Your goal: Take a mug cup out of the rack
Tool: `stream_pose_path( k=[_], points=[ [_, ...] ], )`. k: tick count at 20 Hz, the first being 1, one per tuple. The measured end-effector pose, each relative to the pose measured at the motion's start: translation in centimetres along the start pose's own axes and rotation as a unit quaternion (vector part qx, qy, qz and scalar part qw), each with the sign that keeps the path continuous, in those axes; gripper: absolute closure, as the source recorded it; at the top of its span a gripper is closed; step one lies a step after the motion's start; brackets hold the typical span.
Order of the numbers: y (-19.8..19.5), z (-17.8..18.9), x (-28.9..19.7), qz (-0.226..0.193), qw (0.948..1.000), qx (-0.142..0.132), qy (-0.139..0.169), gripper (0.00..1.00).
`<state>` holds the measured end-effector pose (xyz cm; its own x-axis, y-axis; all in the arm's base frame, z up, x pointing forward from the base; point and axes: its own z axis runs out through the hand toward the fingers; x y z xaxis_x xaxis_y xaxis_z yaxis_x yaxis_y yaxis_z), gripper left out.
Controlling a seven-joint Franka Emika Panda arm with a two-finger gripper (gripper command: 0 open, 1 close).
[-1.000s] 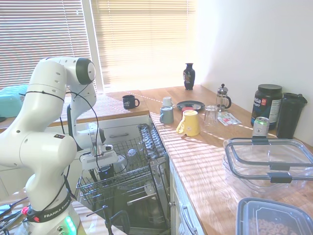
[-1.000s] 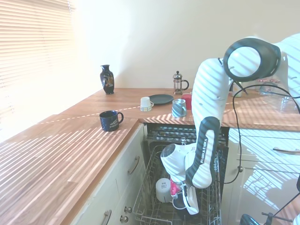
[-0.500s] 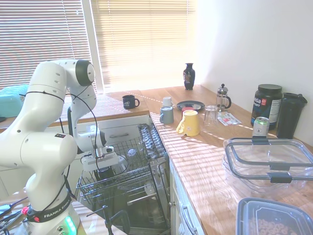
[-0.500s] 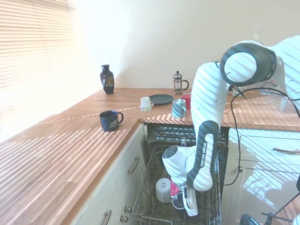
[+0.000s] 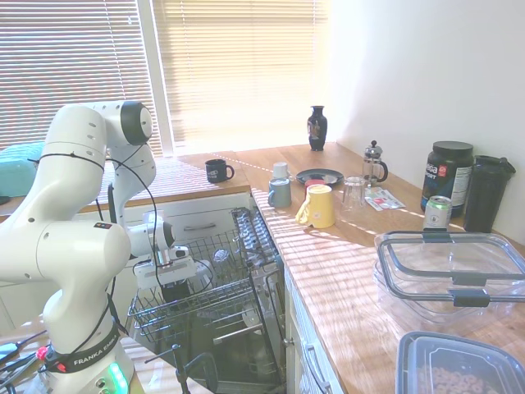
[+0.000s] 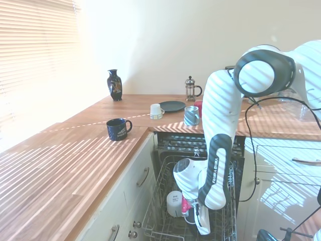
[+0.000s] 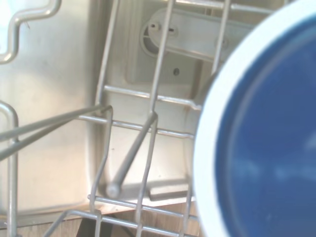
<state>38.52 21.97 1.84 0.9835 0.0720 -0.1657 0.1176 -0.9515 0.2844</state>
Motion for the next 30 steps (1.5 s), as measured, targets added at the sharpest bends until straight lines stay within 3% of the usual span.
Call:
stream_pose_path(
  k=[9,19,23,27,30],
  points=[
    [0.4,-2.0,0.8,0.014,0.9999,0.004,0.007,1.00],
    [2.7,-16.2,-0.6,0.045,0.9964,0.024,0.068,1.00],
    [8.1,-22.2,-0.3,0.095,0.9903,0.045,0.090,1.00],
    [17.1,-28.2,0.1,0.160,0.9790,0.079,0.100,1.00],
    [24.5,-30.6,-0.4,0.206,0.9686,0.103,0.093,1.00]
  ],
)
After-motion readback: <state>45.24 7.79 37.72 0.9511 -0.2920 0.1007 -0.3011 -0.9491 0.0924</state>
